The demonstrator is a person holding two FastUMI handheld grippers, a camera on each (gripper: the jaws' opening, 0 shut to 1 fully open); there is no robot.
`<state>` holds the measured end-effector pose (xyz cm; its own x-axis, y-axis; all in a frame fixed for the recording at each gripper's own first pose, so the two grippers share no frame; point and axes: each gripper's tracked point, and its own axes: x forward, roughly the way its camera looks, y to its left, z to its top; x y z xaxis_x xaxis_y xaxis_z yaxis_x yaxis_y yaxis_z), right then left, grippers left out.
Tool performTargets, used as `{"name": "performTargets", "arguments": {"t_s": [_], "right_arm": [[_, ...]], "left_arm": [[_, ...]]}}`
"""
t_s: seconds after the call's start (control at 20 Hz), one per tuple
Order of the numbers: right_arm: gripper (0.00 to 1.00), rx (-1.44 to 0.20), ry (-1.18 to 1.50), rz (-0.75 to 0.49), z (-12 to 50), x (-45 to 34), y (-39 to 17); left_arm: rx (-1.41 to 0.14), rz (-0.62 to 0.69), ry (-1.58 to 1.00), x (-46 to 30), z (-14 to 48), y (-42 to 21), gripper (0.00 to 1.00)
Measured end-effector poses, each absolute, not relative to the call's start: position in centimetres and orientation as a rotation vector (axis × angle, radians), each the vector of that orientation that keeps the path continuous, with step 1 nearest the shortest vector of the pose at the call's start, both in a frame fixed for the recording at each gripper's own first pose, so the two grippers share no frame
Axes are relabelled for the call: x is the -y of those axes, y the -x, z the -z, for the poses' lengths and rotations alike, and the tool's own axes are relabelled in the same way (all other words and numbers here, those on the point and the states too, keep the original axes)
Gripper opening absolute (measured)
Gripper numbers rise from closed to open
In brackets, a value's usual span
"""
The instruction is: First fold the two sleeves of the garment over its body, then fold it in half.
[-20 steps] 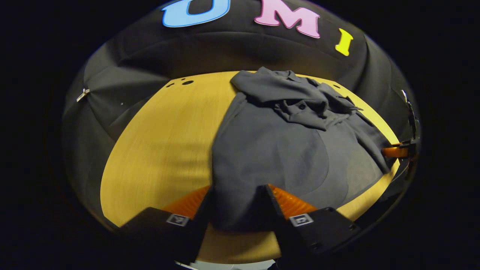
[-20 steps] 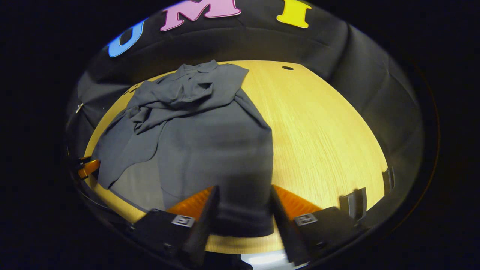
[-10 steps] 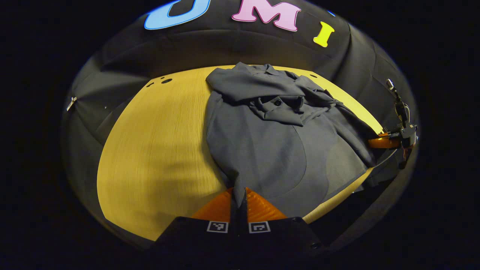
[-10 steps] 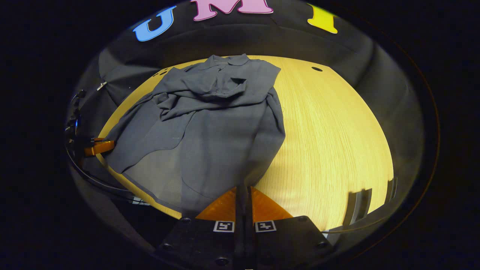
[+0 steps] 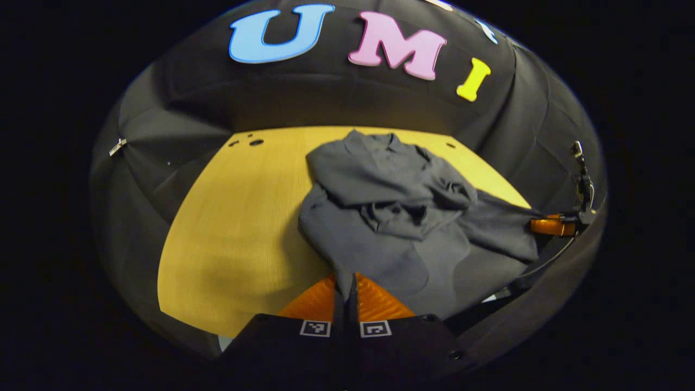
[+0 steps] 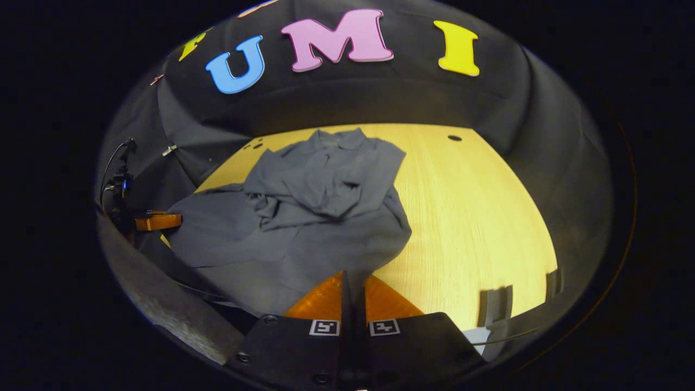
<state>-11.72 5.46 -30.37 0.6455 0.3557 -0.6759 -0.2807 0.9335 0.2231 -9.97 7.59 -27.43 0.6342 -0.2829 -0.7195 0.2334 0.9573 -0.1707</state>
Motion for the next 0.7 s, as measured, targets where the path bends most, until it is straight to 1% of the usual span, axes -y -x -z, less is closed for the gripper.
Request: {"name": "performTargets", "arguments": {"t_s": [0.15, 0.35, 0.7], "right_arm": [[0.05, -0.679, -0.113, -0.355, 26.8, -5.6, 8.1], [0.05, -0.566, -0.129, -0.343, 23.2, -5.8, 3.5], [0.05, -0.452, -0.119, -0.298, 19.5, -5.3, -5.3]], "left_arm": [[-0.737, 0.288, 0.08, -7.4, 24.0, 6.5, 0.06], [-0.651, 0.285, 0.095, -7.1, 21.2, 2.1, 0.05], [-0.503, 0.255, 0.097, -7.3, 17.3, -6.4, 0.05]]}}
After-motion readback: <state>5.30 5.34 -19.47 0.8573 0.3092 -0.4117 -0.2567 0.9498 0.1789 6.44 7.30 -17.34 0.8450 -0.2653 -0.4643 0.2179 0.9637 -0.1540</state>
